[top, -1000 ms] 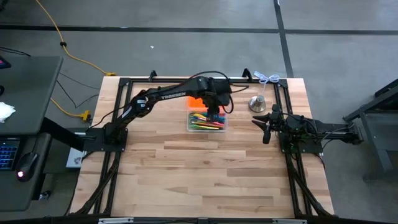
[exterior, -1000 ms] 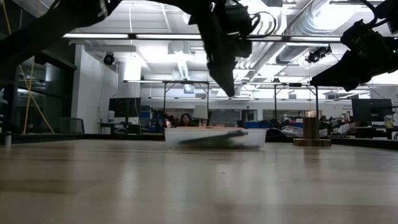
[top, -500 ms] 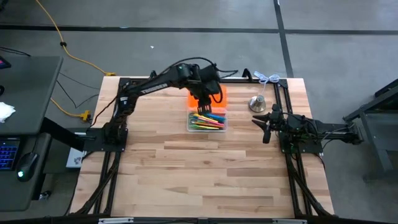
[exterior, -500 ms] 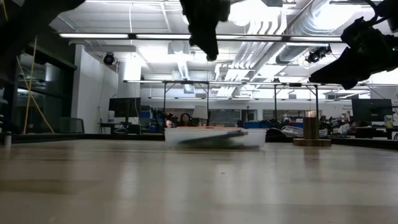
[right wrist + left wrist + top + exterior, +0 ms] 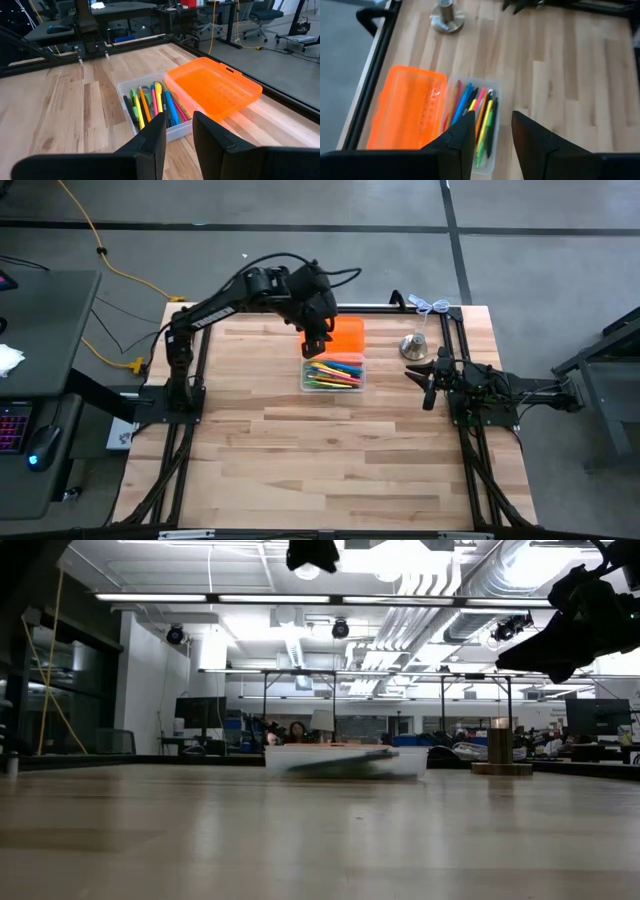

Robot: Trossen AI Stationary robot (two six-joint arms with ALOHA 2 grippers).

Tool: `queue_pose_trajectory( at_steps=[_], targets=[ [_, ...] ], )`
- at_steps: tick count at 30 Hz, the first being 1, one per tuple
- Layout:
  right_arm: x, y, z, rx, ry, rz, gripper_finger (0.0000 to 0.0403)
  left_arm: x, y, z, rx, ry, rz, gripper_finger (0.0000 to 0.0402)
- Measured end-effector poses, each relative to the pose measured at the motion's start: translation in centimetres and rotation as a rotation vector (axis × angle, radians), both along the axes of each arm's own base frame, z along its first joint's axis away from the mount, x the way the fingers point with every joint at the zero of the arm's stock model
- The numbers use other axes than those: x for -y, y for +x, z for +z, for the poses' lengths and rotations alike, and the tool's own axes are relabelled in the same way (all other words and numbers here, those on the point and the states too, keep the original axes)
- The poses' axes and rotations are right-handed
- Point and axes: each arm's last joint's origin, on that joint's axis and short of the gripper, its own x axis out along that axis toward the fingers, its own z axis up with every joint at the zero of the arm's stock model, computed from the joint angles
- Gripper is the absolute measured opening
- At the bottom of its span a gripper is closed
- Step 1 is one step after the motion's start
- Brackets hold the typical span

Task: Pick & place school supplies into a supply box
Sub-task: Return to Home Position

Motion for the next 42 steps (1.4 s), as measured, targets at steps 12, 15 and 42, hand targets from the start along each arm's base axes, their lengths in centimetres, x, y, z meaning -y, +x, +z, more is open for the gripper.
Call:
queue_pose_trajectory(
  at_steps=[12,15,42],
  targets=[
    [0.0,0.0,0.0,-0.004,-0.001,-0.003,0.0074,0.7,-1.7,1.9,0.066,-0.038,-0.066,0.0156],
    [0.0,0.0,0.0,-0.006,-0.003,-0.014,0.0074,0.8,-1.8,1.7,0.049,-0.058,-0.077,0.0156],
    [0.3,-0.2,0.0,-0.008,-0.03,-0.124,0.0074,5.2,-7.0,-6.6,0.231,-0.105,-0.029,0.0156]
  ],
)
